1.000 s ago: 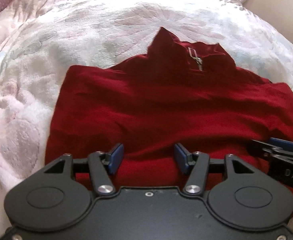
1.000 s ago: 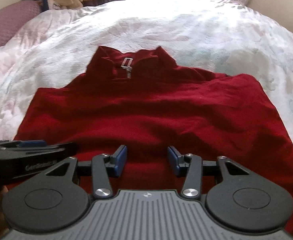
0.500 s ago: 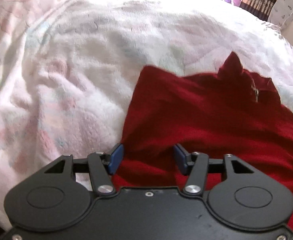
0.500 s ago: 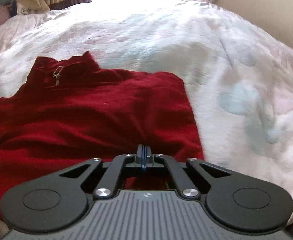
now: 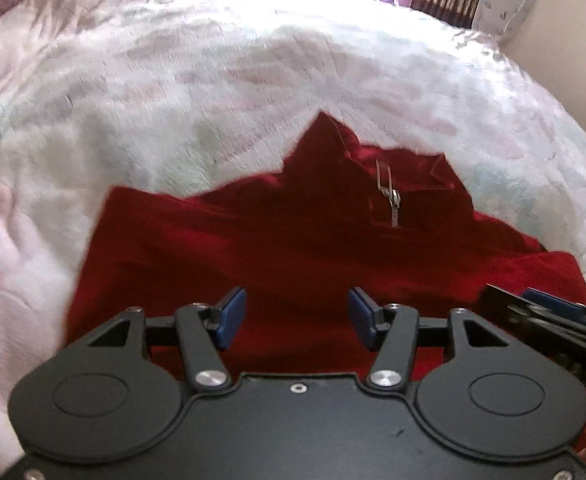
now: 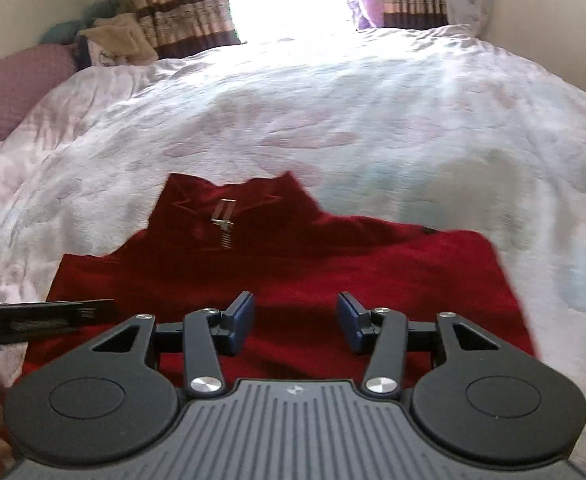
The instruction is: Fold small clothes
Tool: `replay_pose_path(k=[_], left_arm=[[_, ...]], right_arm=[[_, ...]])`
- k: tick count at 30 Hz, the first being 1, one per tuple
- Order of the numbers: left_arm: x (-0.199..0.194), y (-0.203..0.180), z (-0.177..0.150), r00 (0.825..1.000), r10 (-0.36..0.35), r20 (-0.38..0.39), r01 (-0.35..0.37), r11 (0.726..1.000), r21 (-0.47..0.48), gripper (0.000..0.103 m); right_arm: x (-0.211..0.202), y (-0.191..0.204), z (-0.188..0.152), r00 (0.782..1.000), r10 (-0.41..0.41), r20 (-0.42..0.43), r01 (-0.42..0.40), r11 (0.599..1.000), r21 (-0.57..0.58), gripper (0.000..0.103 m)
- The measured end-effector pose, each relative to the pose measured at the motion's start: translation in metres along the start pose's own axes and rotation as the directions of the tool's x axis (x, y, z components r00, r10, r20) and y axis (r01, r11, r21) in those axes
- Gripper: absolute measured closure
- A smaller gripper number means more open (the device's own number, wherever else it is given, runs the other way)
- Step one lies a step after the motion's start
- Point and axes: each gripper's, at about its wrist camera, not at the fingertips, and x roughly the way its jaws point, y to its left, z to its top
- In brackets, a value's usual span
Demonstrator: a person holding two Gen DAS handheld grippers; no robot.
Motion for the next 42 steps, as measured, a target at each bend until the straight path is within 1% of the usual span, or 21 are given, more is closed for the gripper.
replay_pose_path(k=[3, 7, 10, 11, 14, 15, 17, 19, 20, 21, 23, 24, 25, 28, 30, 32, 34, 37, 39, 40, 42], left_arm=[[0.013, -0.004, -0.008, 0.999, 0.033, -0.018, -0.033, 0.999, 0.031, 0.047], [0.019, 0.01, -0.011, 0.997, 0.077, -0.015, -0.077, 0.996, 0.033, 0.046], [0.015, 0.015, -0.009, 0.98, 0.2, 0.015, -0.201, 0.976, 0.078, 0.044], [0.012, 0.017, -0.011, 0.975, 0.221, 0.023, -0.222, 0.971, 0.093, 0.044], [0.016, 0.033, -0.01, 0.98, 0.197, 0.003, -0.197, 0.976, 0.09, 0.042], [0.017, 0.04, -0.009, 0.977, 0.213, 0.001, -0.213, 0.974, 0.073, 0.042], [0.015, 0.053, -0.007, 0.953, 0.302, 0.029, -0.303, 0.95, 0.078, 0.041], [0.017, 0.067, -0.005, 0.925, 0.376, 0.048, -0.379, 0.92, 0.094, 0.041], [0.018, 0.079, -0.004, 0.926, 0.376, 0.036, -0.377, 0.924, 0.065, 0.04], [0.019, 0.095, -0.003, 0.942, 0.337, 0.017, -0.337, 0.942, -0.002, 0.04], [0.023, 0.119, -0.004, 0.965, 0.261, 0.001, -0.259, 0.958, -0.119, 0.039], [0.024, 0.123, -0.004, 0.968, 0.249, 0.0, -0.247, 0.96, -0.133, 0.039], [0.025, 0.125, -0.003, 0.968, 0.251, 0.004, -0.248, 0.961, -0.125, 0.039], [0.026, 0.115, -0.006, 0.961, 0.275, 0.032, -0.272, 0.959, -0.073, 0.039], [0.028, 0.114, -0.007, 0.961, 0.274, 0.043, -0.27, 0.96, -0.073, 0.039], [0.025, 0.115, -0.005, 0.962, 0.271, 0.033, -0.267, 0.96, -0.078, 0.039], [0.005, 0.115, 0.006, 0.96, 0.281, 0.008, -0.279, 0.956, -0.093, 0.042], [-0.054, 0.105, 0.022, 0.952, 0.275, 0.136, -0.264, 0.96, -0.094, 0.043], [-0.083, 0.102, 0.024, 0.959, 0.225, 0.171, -0.208, 0.972, -0.109, 0.042], [-0.094, 0.101, 0.022, 0.964, 0.204, 0.172, -0.185, 0.976, -0.118, 0.042], [-0.109, 0.093, 0.007, 0.969, 0.192, 0.154, -0.176, 0.978, -0.114, 0.042]], right_arm=[[0.018, 0.012, 0.0, 1.0, 0.01, -0.025, -0.01, 1.0, 0.003, 0.046], [0.03, 0.013, -0.01, 0.997, -0.013, -0.07, 0.013, 1.0, 0.006, 0.046], [0.032, 0.007, -0.016, 0.995, -0.051, -0.084, 0.051, 0.999, -0.007, 0.05], [0.033, 0.004, -0.017, 0.995, -0.055, -0.086, 0.056, 0.998, 0.0, 0.053], [0.03, -0.006, -0.017, 0.995, -0.061, -0.083, 0.062, 0.998, 0.01, 0.057], [0.03, -0.007, -0.016, 0.993, -0.083, -0.08, 0.082, 0.997, -0.007, 0.058], [0.028, -0.011, -0.016, 0.988, -0.139, -0.069, 0.136, 0.99, -0.045, 0.058], [0.026, -0.022, -0.014, 0.986, -0.155, -0.065, 0.152, 0.987, -0.042, 0.061], [0.025, -0.031, -0.012, 0.987, -0.146, -0.064, 0.145, 0.989, -0.019, 0.065], [0.022, -0.044, -0.011, 0.99, -0.127, -0.06, 0.129, 0.991, 0.021, 0.074], [0.02, -0.067, -0.009, 0.989, -0.137, -0.049, 0.141, 0.986, 0.088, 0.076], [0.018, -0.08, -0.009, 0.984, -0.174, -0.038, 0.177, 0.977, 0.115, 0.082], [0.016, -0.091, -0.008, 0.983, -0.178, -0.033, 0.181, 0.973, 0.142, 0.084], [0.014, -0.122, -0.008, 0.993, -0.109, -0.034, 0.114, 0.957, 0.266, 0.098], [0.015, -0.128, -0.009, 0.992, -0.127, -0.019, 0.128, 0.956, 0.264, 0.102], [0.021, -0.131, -0.012, 0.991, -0.136, -0.009, 0.133, 0.953, 0.274, 0.101], [0.027, -0.133, -0.017, 0.993, -0.117, 0.02, 0.106, 0.952, 0.288, 0.101], [0.02, -0.134, -0.017, 0.993, -0.117, 0.02, 0.104, 0.942, 0.319, 0.099], [-0.003, -0.128, -0.011, 0.99, -0.133, 0.046, 0.109, 0.932, 0.344, 0.069], [-0.018, -0.122, -0.009, 0.985, -0.152, 0.079, 0.116, 0.931, 0.347, 0.062], [-0.039, -0.107, -0.007, 0.986, -0.125, 0.111, 0.086, 0.949, 0.303, 0.059]])
